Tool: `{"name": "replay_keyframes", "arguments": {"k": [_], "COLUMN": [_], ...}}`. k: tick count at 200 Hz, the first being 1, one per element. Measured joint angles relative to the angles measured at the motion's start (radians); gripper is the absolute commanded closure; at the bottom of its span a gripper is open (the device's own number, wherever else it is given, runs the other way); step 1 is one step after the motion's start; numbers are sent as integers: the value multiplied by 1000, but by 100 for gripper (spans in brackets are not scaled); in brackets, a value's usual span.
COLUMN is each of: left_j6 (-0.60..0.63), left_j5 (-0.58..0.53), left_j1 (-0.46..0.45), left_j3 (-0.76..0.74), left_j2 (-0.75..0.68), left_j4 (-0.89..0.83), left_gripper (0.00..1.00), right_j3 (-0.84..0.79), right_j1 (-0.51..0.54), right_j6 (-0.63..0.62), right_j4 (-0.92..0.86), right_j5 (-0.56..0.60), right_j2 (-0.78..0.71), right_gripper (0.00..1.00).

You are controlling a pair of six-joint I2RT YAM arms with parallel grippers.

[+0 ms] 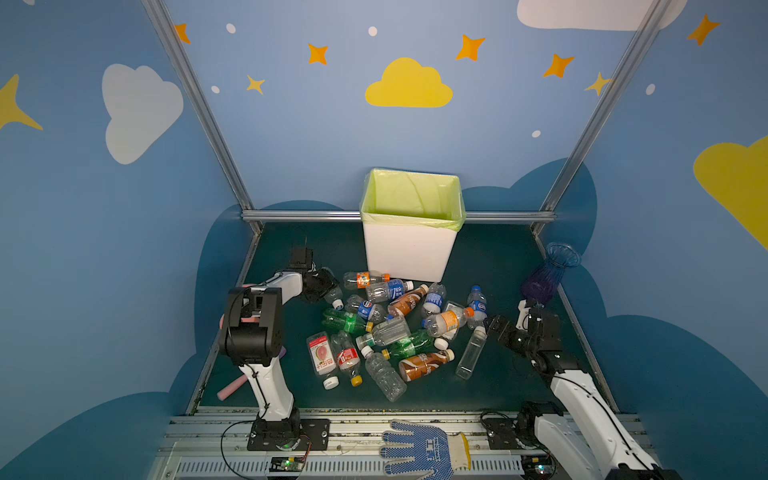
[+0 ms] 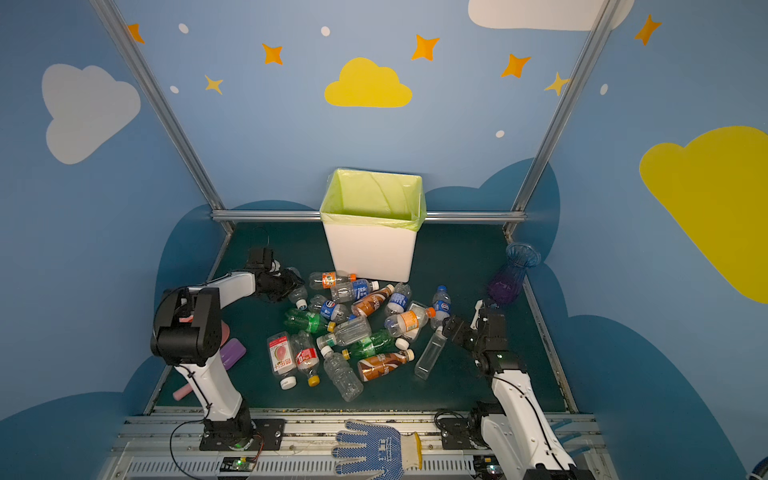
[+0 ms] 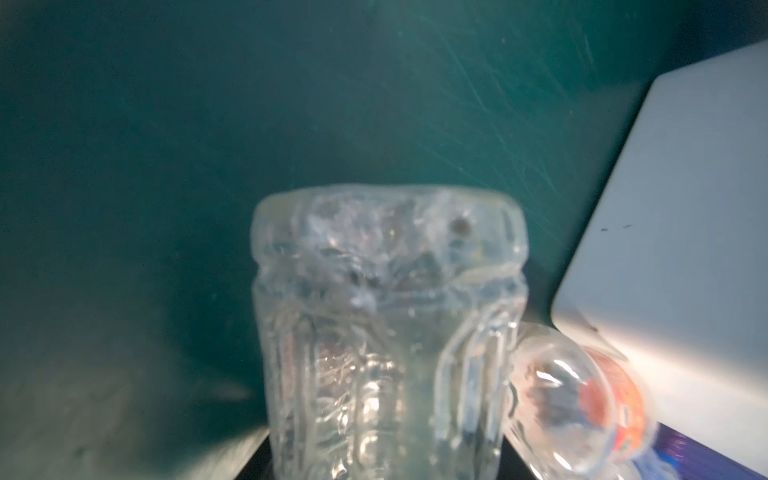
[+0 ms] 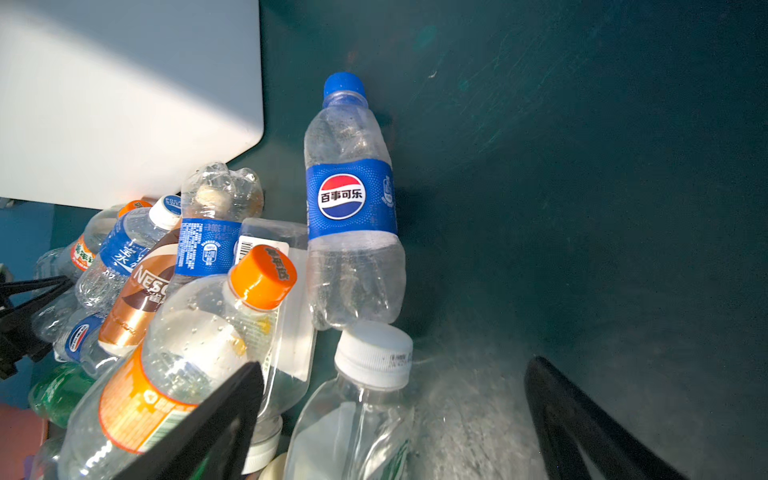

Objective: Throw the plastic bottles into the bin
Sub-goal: 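Grasp the crushed clear bottle with the left gripper, then lift the clear bottle with the left gripper over the bin and release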

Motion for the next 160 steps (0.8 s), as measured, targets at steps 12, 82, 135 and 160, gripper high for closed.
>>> {"name": "replay_keyframes", "arguments": {"k": [12,82,135,160], "left_j6": [-11,-65,-4,64], "left_j5": [13,-20,-62,-48], "left_j1": [13,93,-147,-307], "left_j3": [-3,298,807,1453], "left_j2": [-38,-426,-237,226], "left_j4": [-4,135,205,-77], "left_gripper": [46,46,32,3], "right_j3": [0,107,116,119], "right_j1": [0,-3,-5,-5], "right_j6": [7,26,43,50], "right_j4": [-8,-47,-51,-43], "right_j5": [6,47,63,27], "right_j2": [-3,31,19,35], "right_gripper": [3,3,3,3]}}
